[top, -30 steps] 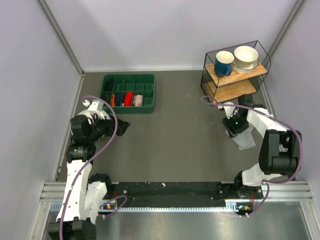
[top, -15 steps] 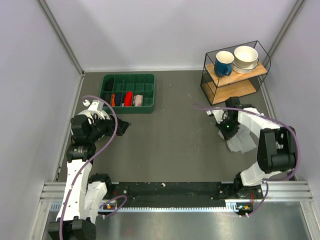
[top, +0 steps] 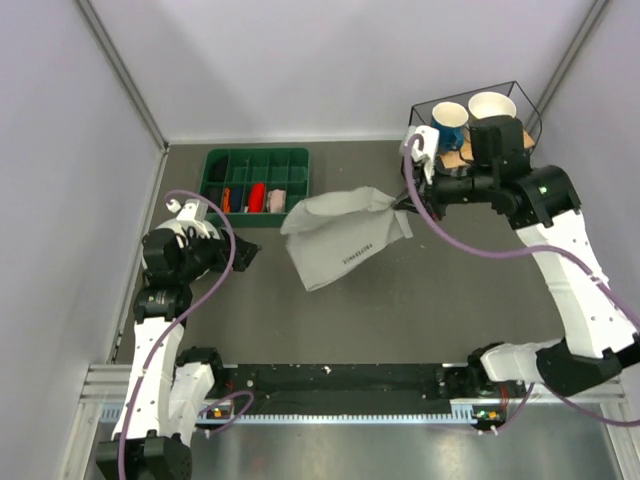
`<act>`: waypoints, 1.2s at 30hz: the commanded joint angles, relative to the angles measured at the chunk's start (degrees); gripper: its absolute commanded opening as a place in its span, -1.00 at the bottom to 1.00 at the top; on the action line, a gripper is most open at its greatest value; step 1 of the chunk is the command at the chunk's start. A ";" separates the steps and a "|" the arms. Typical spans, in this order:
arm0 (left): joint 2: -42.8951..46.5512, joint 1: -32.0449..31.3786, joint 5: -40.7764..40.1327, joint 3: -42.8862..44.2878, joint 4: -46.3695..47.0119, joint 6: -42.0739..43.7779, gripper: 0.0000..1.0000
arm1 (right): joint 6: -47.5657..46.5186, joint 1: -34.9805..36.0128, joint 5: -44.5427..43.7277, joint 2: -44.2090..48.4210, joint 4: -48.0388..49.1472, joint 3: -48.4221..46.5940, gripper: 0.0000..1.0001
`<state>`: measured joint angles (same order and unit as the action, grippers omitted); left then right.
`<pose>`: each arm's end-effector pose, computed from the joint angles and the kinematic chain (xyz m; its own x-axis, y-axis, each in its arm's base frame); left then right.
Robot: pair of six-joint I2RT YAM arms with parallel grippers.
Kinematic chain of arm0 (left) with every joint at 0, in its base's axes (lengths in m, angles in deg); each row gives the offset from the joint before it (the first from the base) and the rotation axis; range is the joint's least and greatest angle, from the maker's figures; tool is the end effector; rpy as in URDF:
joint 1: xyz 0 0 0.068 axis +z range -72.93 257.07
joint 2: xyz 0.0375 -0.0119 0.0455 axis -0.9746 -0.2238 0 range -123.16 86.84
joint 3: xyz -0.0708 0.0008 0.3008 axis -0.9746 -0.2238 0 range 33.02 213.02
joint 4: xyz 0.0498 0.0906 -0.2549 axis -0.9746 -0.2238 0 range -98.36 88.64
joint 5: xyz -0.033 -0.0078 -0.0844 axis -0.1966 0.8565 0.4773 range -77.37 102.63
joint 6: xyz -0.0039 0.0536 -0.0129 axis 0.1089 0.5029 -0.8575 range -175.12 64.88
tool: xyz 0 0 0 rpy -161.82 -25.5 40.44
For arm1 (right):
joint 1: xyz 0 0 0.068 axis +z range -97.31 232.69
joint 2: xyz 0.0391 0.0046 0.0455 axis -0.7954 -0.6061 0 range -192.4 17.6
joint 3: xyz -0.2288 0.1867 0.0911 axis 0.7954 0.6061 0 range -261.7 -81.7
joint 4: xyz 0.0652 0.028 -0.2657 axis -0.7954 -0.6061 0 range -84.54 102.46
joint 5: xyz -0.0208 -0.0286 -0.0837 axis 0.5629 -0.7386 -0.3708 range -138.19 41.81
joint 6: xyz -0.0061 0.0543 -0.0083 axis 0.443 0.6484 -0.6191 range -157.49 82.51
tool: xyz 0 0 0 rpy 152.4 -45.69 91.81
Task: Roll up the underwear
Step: Pick up the underwear from the corner of the board, then place the underwear at the center of the board.
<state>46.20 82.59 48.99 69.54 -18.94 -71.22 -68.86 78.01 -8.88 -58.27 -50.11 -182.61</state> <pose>0.1528 -0.0077 0.3123 -0.4842 -0.2711 -0.8319 0.3501 0.8113 -0.4682 0.2048 0.1233 0.5070 -0.0615 -0.4748 -0.8779 -0.9570 0.2780 -0.0833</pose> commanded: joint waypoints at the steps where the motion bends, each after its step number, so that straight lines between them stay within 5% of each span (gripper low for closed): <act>1: 0.48 0.11 0.64 0.40 2.29 0.98 0.98 | 6.06 -3.51 -0.36 2.39 5.50 7.89 -1.00; 6: -0.23 0.02 2.40 -0.12 3.43 0.54 0.98 | 7.30 -10.46 -7.30 2.59 16.84 29.65 -1.00; 14: -2.16 -1.21 9.60 -1.97 7.65 -1.74 0.97 | 5.80 -16.53 -17.59 -11.40 23.97 41.92 -1.00; 17: -3.74 -4.98 9.79 -1.62 8.00 -0.78 0.97 | 5.19 -17.24 -17.95 -11.05 24.95 42.98 -1.00; 23: -10.41 -23.42 -0.48 2.51 2.38 6.68 0.87 | 4.31 -17.32 -20.58 -9.38 25.65 42.90 -1.00; 26: -15.15 -34.50 -8.57 4.44 1.86 9.06 0.88 | 4.04 -17.85 -22.43 -6.94 25.48 42.98 -0.69; 29: -19.99 -38.65 -12.89 6.55 0.01 8.19 0.85 | 1.07 -18.11 -17.38 0.34 25.13 44.90 -0.11; 34: -21.68 -38.57 -19.47 9.89 -6.14 7.04 0.85 | -14.83 -14.88 -4.69 6.71 17.94 47.37 0.14; 36: -18.71 -38.39 -24.82 10.42 -8.59 7.66 0.87 | -18.98 -7.51 -5.03 5.84 17.21 48.43 0.17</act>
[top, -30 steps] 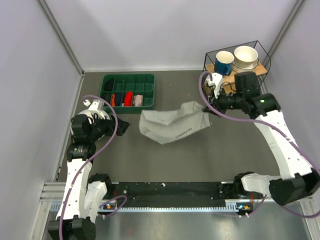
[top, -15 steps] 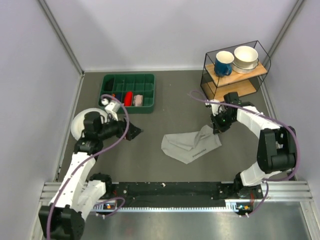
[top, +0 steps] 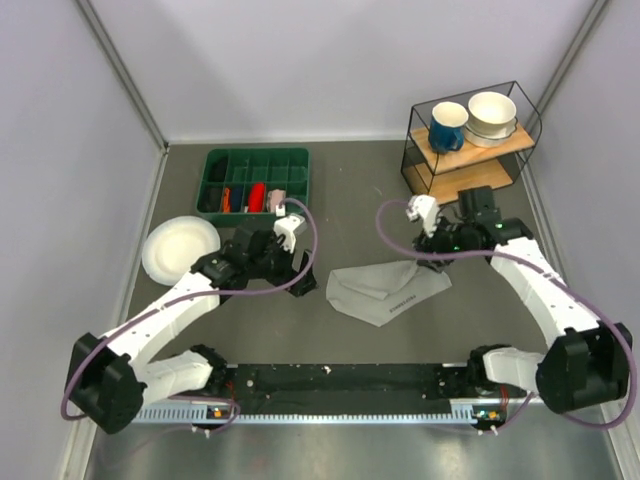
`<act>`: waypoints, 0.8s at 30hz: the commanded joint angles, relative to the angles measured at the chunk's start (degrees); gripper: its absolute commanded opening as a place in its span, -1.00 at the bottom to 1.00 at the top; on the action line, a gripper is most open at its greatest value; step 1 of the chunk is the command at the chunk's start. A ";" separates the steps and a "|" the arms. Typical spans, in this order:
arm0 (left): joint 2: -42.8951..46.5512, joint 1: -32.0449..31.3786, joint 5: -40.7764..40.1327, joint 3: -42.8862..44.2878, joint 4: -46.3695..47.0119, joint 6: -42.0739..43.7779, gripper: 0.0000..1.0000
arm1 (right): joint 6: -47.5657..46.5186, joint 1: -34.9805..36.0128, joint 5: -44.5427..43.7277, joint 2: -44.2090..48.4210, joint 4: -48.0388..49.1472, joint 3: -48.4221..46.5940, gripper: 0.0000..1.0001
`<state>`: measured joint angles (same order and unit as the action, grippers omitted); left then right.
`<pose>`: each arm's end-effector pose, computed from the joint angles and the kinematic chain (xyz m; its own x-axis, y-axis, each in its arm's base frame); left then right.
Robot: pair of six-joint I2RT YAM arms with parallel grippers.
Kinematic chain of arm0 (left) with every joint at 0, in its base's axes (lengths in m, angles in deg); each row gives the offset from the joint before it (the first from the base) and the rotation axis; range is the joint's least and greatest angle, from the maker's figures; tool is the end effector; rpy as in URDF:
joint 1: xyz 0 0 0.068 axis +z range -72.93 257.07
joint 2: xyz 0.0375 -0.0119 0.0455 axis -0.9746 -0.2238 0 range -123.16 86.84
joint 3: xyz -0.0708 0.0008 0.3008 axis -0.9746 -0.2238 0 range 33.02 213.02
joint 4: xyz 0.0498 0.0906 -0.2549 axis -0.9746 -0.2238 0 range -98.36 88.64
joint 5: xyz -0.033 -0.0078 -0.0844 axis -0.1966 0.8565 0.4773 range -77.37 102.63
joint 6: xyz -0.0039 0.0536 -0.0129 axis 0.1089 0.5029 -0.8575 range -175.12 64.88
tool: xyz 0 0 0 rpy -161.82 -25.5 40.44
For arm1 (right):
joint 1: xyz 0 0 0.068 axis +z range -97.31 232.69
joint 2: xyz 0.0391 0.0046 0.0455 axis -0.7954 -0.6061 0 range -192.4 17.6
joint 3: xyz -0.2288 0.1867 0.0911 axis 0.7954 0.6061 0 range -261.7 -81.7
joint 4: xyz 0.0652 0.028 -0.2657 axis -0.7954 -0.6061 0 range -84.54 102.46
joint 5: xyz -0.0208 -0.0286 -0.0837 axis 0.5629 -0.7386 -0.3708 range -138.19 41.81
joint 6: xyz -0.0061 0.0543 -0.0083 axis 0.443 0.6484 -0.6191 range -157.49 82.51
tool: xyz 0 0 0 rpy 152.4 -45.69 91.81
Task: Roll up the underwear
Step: Place the underwear at the center of the board, then flatten out the underwear at the center of the board.
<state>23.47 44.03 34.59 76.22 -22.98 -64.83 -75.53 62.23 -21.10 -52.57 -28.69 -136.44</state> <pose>0.1854 -0.1374 0.2770 -0.6754 0.2527 -0.6928 0.6345 0.6779 -0.3713 0.2368 0.0572 0.2960 -0.4050 -0.6244 -0.6679 -0.8183 0.5734 -0.0400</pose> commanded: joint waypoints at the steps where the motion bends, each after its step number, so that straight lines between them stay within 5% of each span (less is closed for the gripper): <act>1: 5.27 0.08 -12.44 4.08 -5.17 1.71 0.87 | -12.41 10.91 5.53 -1.10 -3.94 2.44 0.17; 7: 17.83 0.25 -31.34 3.39 -9.83 5.05 0.97 | -4.42 25.34 -6.42 -13.82 2.20 -0.97 0.19; 16: 25.85 0.25 -37.25 -0.75 -6.23 6.11 0.98 | -1.69 30.18 -11.62 -23.08 3.97 -2.92 0.08; 24: 24.62 0.25 -35.93 -0.49 -6.59 6.37 0.98 | -1.07 30.45 -11.35 -23.43 1.95 -5.29 -0.73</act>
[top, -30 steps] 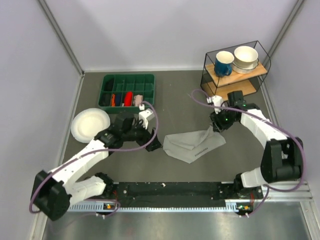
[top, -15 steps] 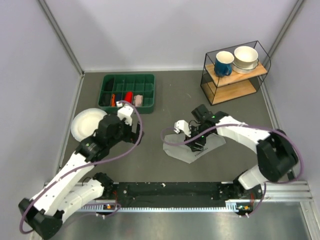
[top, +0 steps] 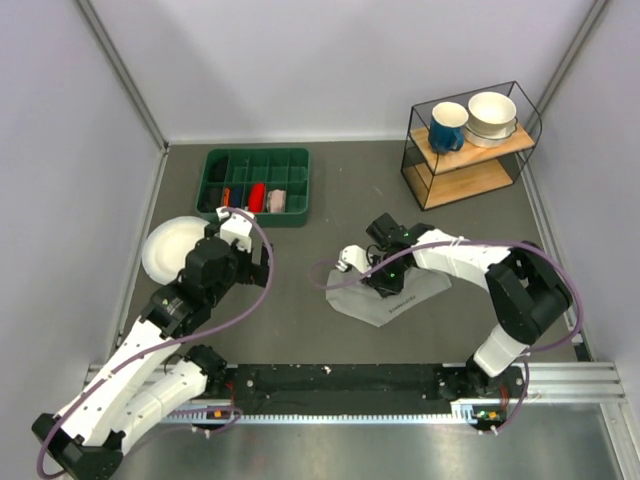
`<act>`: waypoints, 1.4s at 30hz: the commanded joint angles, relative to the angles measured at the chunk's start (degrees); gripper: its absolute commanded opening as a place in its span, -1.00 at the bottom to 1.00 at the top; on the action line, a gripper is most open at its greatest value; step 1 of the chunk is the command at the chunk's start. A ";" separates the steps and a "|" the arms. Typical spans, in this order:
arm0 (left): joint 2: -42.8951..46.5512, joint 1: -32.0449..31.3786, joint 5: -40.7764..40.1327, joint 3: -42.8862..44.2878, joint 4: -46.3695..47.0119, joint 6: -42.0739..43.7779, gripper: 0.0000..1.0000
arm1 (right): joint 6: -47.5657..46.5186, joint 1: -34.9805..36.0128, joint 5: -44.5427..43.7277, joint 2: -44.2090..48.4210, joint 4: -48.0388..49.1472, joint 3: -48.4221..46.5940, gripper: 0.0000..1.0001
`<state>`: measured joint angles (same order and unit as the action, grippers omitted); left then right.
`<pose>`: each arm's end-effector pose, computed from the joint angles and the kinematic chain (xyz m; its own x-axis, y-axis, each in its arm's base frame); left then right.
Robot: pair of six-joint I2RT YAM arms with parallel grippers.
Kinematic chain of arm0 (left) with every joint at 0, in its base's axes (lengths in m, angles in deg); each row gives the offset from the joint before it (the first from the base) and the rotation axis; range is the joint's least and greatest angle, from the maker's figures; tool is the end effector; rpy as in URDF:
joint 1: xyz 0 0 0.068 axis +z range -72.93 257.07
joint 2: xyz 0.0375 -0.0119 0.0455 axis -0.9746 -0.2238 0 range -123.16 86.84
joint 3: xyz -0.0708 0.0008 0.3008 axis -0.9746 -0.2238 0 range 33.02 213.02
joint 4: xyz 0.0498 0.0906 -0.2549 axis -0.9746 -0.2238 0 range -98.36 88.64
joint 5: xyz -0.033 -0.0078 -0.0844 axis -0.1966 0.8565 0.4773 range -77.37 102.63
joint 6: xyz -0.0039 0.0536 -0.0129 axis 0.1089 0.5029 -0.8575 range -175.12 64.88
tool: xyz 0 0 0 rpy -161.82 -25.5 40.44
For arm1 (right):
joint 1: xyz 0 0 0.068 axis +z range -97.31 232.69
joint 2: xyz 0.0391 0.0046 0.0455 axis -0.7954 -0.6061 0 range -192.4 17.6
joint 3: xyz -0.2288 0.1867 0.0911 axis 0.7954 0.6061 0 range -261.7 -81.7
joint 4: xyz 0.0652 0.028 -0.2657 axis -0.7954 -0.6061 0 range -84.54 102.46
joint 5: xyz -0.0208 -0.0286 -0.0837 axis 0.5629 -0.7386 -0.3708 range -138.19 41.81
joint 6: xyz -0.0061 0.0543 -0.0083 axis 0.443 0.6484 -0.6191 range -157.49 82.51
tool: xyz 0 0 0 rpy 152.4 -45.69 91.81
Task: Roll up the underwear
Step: Flatten out the underwear at the center of the board.
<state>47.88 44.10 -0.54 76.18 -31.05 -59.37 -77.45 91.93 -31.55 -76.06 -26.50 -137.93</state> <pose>0.1221 -0.0690 0.3341 -0.3866 0.1648 -0.9074 0.3295 0.9437 0.0310 0.2314 0.2029 0.1971 -0.1542 -0.9205 -0.3590 -0.9880 0.1412 0.0623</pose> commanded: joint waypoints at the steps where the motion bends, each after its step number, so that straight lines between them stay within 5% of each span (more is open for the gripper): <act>1: 0.11 0.19 -0.72 -0.44 1.48 0.91 0.98 | 0.94 0.66 -2.30 0.06 -0.33 -4.59 -0.81; 9: -0.06 0.19 0.60 -0.62 1.57 1.09 0.98 | 2.00 -4.43 -9.34 -4.23 -0.59 -14.95 -1.00; 12: -0.85 0.19 1.48 -0.62 2.01 1.17 0.98 | 3.22 -7.42 -19.16 -10.03 3.09 -21.63 -1.00; 16: -1.82 0.19 4.63 -0.53 1.66 1.09 0.98 | 4.02 -10.59 -25.69 -15.05 4.16 -30.15 -0.39; 21: -2.44 0.19 7.10 -0.71 2.18 0.82 0.98 | 2.96 -10.77 -22.19 -7.88 3.54 -27.19 -0.01; 27: -4.02 0.19 8.25 -0.44 2.18 0.30 0.98 | -7.74 -9.63 14.29 6.10 -9.45 -15.95 0.01; 30: -3.93 0.28 5.63 -0.09 1.66 -0.23 0.98 | -16.35 -5.08 23.58 11.21 -10.08 -5.24 0.01; 37: -0.60 0.36 -0.28 -0.09 0.34 -1.11 0.98 | -10.06 11.45 10.36 12.47 1.95 3.41 -0.05; 42: 0.20 0.36 0.07 -0.62 0.25 -1.64 0.98 | -5.66 12.88 5.17 4.47 3.54 -0.55 -0.06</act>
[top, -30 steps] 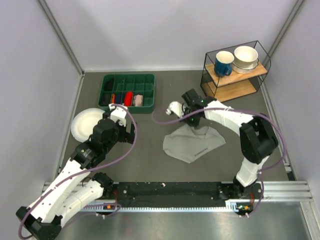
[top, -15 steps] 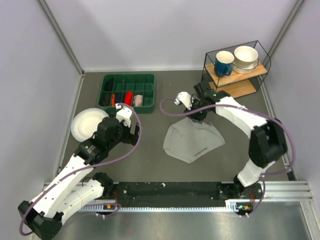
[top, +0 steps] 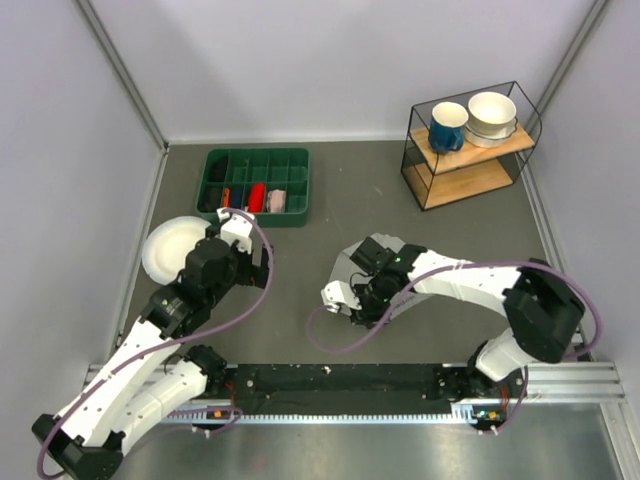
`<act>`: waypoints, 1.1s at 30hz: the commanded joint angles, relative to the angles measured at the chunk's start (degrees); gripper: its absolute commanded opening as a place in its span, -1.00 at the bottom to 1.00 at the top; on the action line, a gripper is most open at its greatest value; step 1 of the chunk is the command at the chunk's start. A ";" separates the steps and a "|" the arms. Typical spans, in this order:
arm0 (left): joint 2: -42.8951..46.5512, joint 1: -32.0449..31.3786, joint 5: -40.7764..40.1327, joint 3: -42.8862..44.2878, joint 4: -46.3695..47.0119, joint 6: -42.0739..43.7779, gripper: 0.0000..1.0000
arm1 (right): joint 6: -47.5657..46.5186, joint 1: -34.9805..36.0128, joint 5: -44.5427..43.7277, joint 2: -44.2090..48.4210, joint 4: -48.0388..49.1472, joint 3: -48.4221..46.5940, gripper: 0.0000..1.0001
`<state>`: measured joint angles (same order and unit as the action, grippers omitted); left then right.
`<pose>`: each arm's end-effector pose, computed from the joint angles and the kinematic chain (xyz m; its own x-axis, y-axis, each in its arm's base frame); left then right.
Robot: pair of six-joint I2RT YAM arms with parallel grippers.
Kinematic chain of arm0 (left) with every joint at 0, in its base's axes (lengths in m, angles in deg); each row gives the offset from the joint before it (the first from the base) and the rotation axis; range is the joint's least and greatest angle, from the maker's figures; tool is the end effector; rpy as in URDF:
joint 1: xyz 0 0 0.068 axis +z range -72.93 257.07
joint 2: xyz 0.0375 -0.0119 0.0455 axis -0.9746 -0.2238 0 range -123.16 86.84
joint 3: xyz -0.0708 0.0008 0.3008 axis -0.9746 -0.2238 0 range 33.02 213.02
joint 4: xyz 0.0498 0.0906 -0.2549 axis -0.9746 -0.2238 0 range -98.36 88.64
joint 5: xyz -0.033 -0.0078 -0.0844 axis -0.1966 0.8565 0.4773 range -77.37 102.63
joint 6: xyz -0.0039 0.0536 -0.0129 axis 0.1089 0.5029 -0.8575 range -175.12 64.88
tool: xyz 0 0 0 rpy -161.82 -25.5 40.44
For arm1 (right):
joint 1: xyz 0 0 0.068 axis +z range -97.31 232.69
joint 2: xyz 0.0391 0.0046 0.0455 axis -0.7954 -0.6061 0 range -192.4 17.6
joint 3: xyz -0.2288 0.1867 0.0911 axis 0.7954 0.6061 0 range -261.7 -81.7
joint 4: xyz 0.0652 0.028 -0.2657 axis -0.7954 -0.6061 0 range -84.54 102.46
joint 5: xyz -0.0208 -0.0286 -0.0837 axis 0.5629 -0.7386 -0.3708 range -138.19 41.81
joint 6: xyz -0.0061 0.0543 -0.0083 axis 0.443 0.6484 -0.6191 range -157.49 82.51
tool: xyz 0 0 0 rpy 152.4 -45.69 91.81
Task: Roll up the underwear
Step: Flatten out the underwear at the center of the board.
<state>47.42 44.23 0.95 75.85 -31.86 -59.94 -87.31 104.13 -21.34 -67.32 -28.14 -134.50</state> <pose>0.1229 -0.0703 0.3296 -0.4132 0.1688 -0.8948 0.3460 0.9381 0.0172 0.1593 0.2271 0.2237 0.2129 -0.8265 -0.5210 -0.9588 -0.2794 0.0514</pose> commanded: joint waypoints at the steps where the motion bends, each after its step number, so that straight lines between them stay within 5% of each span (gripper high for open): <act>1: 0.57 0.23 -1.33 -0.29 0.88 -1.07 0.98 | 4.64 0.77 -5.32 -4.98 5.18 -4.59 -0.06; 12: 0.48 0.23 -0.54 -0.29 1.23 -0.72 0.98 | 7.63 3.14 -7.33 -9.03 6.23 -3.54 -0.10; 18: 0.48 0.23 -0.36 -0.38 1.23 -0.63 0.98 | 9.92 2.53 -10.41 -10.26 5.71 -5.38 -0.67; 24: 0.40 0.23 -0.18 -0.38 1.32 -0.72 0.98 | 11.33 -4.40 -9.44 -8.24 3.25 -10.12 -0.85; 26: 0.04 0.23 -0.01 -0.38 1.32 -0.72 0.98 | 12.20 -7.75 -10.67 -8.33 3.25 -10.92 -0.78; 27: 0.04 0.23 0.17 -0.38 1.41 -0.72 0.98 | 12.55 -8.80 -12.59 -9.02 3.33 -11.62 -0.53; 30: -0.04 0.23 0.26 -0.38 1.32 -0.81 0.98 | 14.66 -12.85 -14.54 -9.99 3.33 -12.94 -0.27; 33: 0.04 0.23 0.26 -0.38 1.32 -0.81 0.98 | 15.20 -14.44 -11.92 -7.29 3.07 -12.86 -0.20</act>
<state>47.31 44.32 1.04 75.66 -31.88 -59.96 -74.26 91.34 -34.04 -77.31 -24.47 -145.19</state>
